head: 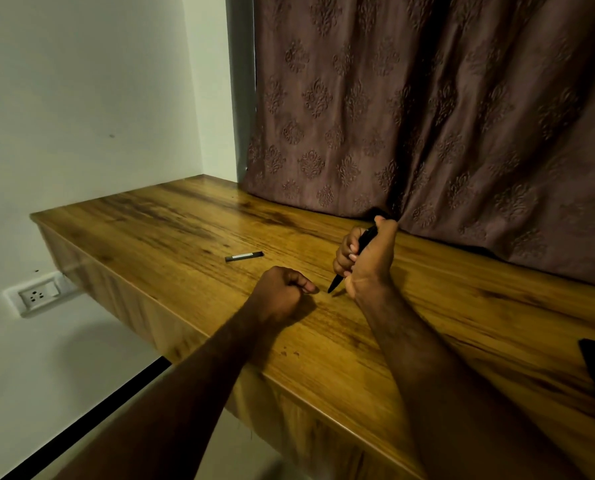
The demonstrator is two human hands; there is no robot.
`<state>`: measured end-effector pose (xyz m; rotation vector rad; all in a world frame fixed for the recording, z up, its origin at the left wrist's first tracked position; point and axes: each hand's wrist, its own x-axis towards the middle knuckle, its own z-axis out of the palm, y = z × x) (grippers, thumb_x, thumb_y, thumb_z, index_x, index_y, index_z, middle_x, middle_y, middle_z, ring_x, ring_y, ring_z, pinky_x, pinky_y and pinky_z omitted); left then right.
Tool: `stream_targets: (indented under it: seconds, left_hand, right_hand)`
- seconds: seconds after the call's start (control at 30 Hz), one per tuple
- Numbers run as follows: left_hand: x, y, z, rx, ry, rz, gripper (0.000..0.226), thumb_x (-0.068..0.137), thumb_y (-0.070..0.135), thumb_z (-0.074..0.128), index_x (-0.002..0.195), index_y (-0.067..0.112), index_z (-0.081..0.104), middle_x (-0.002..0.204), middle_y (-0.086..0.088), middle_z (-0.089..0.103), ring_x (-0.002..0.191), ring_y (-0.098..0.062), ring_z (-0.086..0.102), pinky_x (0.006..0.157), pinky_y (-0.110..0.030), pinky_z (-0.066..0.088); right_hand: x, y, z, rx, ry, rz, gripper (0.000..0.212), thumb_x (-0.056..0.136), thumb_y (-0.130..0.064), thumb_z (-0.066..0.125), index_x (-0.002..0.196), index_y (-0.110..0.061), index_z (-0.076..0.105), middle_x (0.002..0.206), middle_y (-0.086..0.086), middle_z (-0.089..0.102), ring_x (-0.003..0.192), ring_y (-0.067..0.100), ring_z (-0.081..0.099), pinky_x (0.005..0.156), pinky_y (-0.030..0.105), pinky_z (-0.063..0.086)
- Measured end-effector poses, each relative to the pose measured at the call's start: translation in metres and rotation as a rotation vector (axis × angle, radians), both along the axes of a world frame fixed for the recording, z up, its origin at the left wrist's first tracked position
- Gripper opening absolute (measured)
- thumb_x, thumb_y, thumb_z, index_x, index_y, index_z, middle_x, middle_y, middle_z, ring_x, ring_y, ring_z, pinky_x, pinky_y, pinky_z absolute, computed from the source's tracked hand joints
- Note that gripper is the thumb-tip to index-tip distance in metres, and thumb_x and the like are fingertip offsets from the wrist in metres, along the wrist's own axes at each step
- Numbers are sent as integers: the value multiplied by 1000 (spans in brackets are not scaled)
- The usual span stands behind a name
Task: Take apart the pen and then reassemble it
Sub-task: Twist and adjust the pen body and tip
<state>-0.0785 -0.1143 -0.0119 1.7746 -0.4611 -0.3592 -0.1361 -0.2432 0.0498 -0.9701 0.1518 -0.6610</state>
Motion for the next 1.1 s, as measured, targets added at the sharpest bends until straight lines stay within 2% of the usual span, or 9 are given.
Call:
stream_targets:
  seconds: [0.17, 0.23, 0.3, 0.4, 0.53, 0.67, 0.77, 0.97, 1.1]
  left_hand:
    - [-2, 0, 1, -19, 33, 2, 19, 70, 1, 63, 75, 13, 77, 78, -19, 75, 72, -35, 70, 67, -44, 55]
    - [-2, 0, 1, -24, 46, -7, 18, 67, 2, 64, 76, 11, 77, 81, -20, 75, 80, -40, 72, 74, -51, 57]
    - [0, -1, -1, -28, 53, -2, 19, 73, -2, 63, 75, 10, 77, 82, -20, 75, 82, -41, 72, 78, -58, 56]
    - [3, -4, -3, -50, 73, 5, 24, 78, -8, 58, 72, 8, 76, 83, -23, 74, 76, -38, 72, 78, -62, 54]
    - [1, -4, -3, -63, 65, 11, 20, 75, -4, 60, 72, 8, 76, 83, -23, 75, 74, -37, 71, 75, -56, 57]
    - [-1, -4, -3, -99, 82, 10, 24, 79, -6, 58, 69, 8, 75, 81, -23, 74, 64, -29, 69, 68, -44, 55]
    - [-1, -4, -2, -116, 88, 18, 23, 81, -8, 56, 73, 3, 74, 81, -26, 73, 61, -28, 68, 64, -39, 54]
    - [-1, -4, -2, -90, 77, 17, 19, 78, -5, 58, 74, 4, 75, 82, -26, 73, 64, -30, 67, 67, -45, 55]
    - [4, -5, -5, -77, 47, 19, 24, 80, -6, 57, 73, 7, 75, 84, -24, 74, 70, -33, 70, 71, -51, 58]
  right_hand:
    - [0, 2, 1, -45, 21, 2, 60, 91, -56, 29, 47, -15, 32, 39, -2, 23, 35, 14, 13, 44, 19, 11]
    - [0, 3, 0, -56, 43, -4, 58, 92, -51, 30, 46, -16, 32, 38, -2, 22, 35, 14, 12, 45, 19, 10]
    - [0, 3, 0, -51, 48, -12, 57, 92, -48, 29, 45, -16, 31, 38, -3, 22, 35, 14, 12, 45, 19, 11]
    - [0, 3, -1, -51, 39, -21, 61, 91, -57, 31, 47, -17, 31, 39, -3, 23, 37, 14, 12, 45, 23, 9]
    - [-1, 3, 0, -39, 57, -9, 55, 93, -48, 31, 48, -17, 30, 40, -4, 22, 35, 13, 11, 45, 20, 9]
    - [-1, 3, 0, -28, 43, 4, 61, 92, -57, 31, 47, -15, 30, 38, -3, 22, 35, 13, 11, 46, 24, 6]
    - [-1, 3, 0, -40, 59, -1, 57, 93, -50, 31, 47, -17, 30, 39, -4, 22, 35, 13, 11, 46, 23, 7]
    - [-3, 2, 0, -21, 46, 14, 62, 92, -58, 33, 46, -16, 31, 39, -4, 22, 34, 13, 12, 44, 20, 9]
    - [-2, 1, 1, -26, 46, 19, 56, 93, -47, 31, 46, -17, 30, 39, -4, 21, 35, 13, 10, 45, 19, 9]
